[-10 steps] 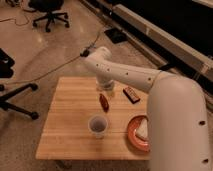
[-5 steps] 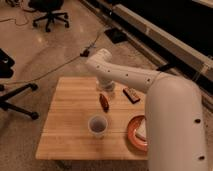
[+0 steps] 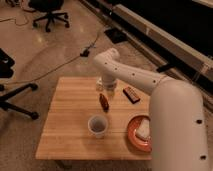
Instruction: Place the pepper in the ceramic cup
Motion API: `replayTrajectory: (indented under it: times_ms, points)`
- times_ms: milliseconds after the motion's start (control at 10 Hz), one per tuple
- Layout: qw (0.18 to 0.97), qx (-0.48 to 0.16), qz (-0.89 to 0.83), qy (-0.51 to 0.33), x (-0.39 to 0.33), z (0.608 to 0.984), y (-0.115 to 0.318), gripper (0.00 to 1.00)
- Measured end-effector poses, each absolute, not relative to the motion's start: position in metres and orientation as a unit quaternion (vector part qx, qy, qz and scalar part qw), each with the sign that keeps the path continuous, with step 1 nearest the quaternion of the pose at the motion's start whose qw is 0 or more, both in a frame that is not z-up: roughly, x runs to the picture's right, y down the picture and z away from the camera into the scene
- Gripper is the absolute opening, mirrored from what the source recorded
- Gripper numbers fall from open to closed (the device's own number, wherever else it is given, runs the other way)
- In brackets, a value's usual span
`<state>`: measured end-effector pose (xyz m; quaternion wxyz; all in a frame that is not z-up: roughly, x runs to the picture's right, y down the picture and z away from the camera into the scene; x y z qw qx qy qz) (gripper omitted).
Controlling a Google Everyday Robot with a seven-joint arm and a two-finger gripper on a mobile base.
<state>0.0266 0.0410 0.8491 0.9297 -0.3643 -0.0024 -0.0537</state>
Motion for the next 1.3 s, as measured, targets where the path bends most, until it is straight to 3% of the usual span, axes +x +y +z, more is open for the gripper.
replayTrajectory:
  times_ms: [1300]
  points:
    - [0.923,-0.381,-0.039,0.018,0.007,0.916,0.077,0.63]
